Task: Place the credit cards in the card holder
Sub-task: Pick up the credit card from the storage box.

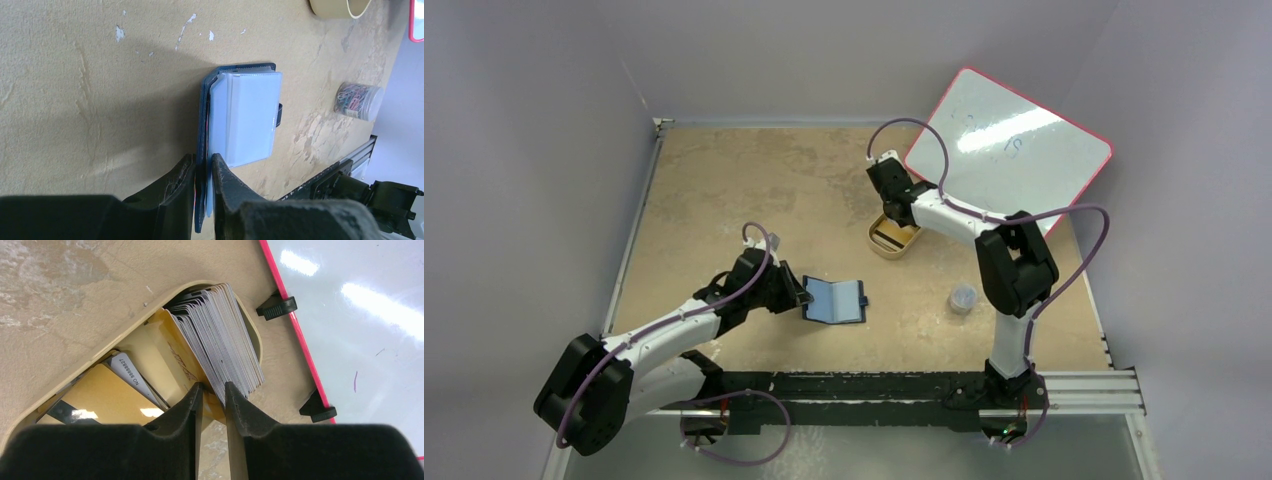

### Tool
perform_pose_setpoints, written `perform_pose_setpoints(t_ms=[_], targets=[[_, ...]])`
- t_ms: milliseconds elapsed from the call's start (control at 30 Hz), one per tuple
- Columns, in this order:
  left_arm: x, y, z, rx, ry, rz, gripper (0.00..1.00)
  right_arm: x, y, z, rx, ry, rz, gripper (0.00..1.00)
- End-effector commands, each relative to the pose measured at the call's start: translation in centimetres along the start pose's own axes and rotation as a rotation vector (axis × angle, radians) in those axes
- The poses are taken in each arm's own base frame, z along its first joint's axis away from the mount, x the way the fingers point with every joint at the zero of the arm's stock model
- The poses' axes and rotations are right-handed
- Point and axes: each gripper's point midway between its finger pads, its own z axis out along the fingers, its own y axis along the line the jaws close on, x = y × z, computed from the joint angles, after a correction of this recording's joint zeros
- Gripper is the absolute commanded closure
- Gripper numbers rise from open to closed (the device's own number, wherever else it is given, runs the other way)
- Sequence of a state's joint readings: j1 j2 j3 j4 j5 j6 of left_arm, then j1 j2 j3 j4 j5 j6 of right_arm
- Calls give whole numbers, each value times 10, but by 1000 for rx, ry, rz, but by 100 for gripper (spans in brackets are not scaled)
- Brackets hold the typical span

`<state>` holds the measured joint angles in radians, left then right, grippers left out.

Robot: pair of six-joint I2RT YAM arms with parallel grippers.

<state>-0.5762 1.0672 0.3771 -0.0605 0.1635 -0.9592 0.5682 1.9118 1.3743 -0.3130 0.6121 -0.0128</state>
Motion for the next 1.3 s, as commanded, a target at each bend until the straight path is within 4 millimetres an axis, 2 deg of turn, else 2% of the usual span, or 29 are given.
perform_pose_setpoints(t_ms=[0, 267, 500, 700, 767, 867, 1033, 1267], targets=[[-6, -9, -1, 45, -28, -5, 83, -30, -26, -17, 60, -69, 42, 77], [-6, -9, -1, 45, -30, -11, 83, -32, -26, -20, 48, -71, 53, 77], [-6, -8, -1, 45, -32, -16, 83, -33, -27, -30, 11, -77, 68, 83], [-5, -1, 2, 11, -34, -31, 86, -31, -12, -41, -103, -71, 83, 98], [-5, 1, 3, 8, -36, -38, 89, -30, -3, -48, -167, -75, 95, 100], [-7, 4, 3, -8, -51, -50, 100, -26, 11, -59, -269, -78, 120, 100], [-7, 3, 4, 12, -71, -96, 100, -27, 26, -85, -410, -95, 238, 100], [-9, 2, 6, 64, -115, -202, 100, -43, 58, -147, -688, -206, 433, 100]])
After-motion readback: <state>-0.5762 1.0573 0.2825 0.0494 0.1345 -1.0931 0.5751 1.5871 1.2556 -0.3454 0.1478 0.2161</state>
